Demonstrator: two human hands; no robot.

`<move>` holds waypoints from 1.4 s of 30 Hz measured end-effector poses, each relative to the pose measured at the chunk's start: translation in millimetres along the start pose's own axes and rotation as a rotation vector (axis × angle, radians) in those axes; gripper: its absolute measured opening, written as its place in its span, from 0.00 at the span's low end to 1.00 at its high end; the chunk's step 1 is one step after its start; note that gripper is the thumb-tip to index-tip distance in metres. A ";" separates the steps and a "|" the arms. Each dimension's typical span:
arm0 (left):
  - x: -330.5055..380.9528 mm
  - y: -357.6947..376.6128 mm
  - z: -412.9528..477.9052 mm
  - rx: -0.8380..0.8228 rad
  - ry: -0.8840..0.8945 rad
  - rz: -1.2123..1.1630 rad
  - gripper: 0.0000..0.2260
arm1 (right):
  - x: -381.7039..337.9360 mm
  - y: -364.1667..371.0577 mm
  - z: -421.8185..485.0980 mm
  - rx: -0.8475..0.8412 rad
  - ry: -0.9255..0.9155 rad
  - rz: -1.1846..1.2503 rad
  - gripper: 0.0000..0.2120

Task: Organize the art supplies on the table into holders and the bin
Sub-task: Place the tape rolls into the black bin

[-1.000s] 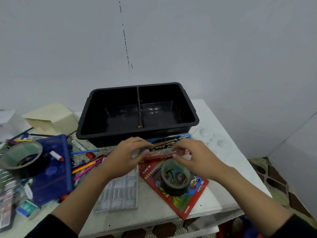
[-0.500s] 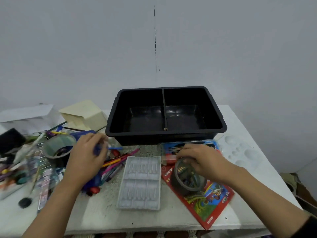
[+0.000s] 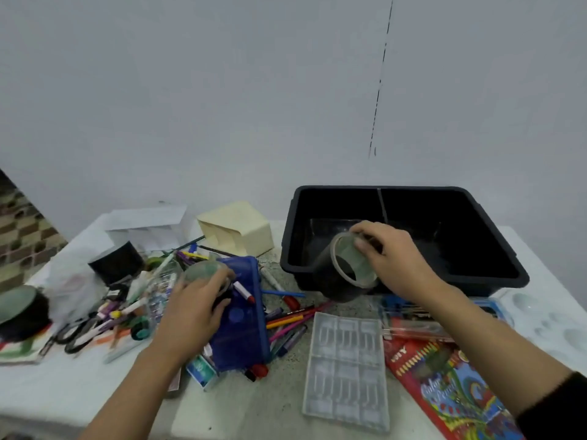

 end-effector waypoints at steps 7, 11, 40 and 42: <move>15.2 -43.4 22.9 0.091 0.173 -0.126 0.10 | 0.6 9.1 20.6 0.169 0.073 0.058 0.04; 54.7 -63.7 47.3 0.145 0.336 -0.189 0.09 | 9.5 4.4 23.1 0.264 0.125 0.062 0.04; 127.0 40.4 106.0 -0.320 0.277 -0.080 0.11 | 66.7 37.2 47.0 -0.381 0.144 -0.692 0.10; 119.7 31.7 97.5 -0.243 0.258 -0.192 0.11 | 54.8 36.4 43.1 -0.228 0.063 -0.634 0.09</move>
Point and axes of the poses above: each hand's wrist, its own z-axis towards the middle knuckle, its own y-axis out of the palm, x = y × z, the point moved 1 cm from there along z, towards the middle knuckle, and after that the axes turned 12 degrees about -y, right-handed, at the moved point
